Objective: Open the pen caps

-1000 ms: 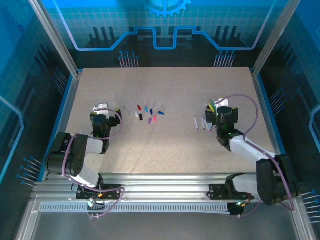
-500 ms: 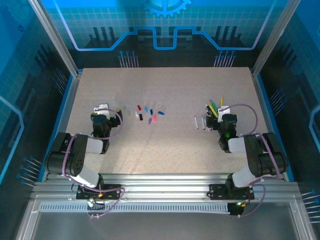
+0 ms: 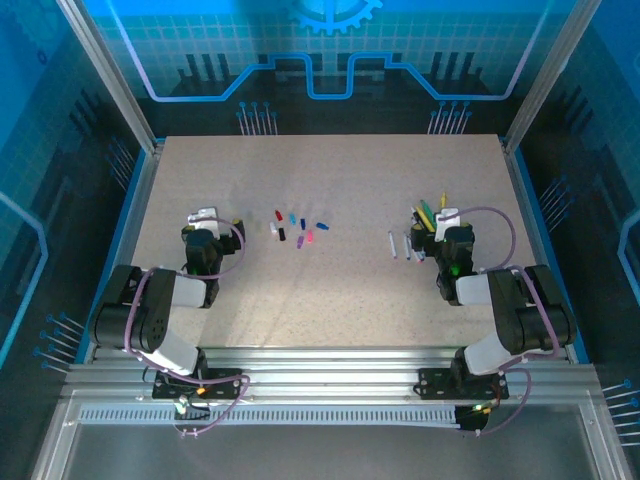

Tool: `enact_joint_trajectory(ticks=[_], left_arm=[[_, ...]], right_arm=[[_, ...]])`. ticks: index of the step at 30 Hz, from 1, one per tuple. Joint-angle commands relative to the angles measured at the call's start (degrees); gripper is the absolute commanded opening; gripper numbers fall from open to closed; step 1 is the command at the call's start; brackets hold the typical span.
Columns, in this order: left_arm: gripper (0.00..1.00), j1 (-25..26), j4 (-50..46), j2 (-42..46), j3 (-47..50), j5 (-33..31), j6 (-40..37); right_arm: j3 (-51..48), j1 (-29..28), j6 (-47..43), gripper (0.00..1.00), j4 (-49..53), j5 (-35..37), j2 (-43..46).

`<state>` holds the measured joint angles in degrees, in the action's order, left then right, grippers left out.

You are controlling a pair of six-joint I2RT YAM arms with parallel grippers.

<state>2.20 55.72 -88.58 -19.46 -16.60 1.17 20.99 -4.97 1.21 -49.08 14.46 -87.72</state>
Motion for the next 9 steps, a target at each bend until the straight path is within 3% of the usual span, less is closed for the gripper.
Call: enact_joint_trajectory(ticks=[1,4,9], left_arm=[[0.99,0.09,0.09,-0.55,-1.19,0.72,0.06],[0.99,0.1,0.16,-0.6,-1.19,0.74,0.06],[0.99,0.18,0.03,-0.58,-1.28,0.75,-0.03]], right_arm=[[1.5,0.28,0.06,1.0,-1.98,-2.31,-0.18],[2.72,1.19,-1.56,1.0,0.44,-9.75,-0.26],[2.4,1.51,-1.5,1.0,-0.11,-10.52,-0.23]])
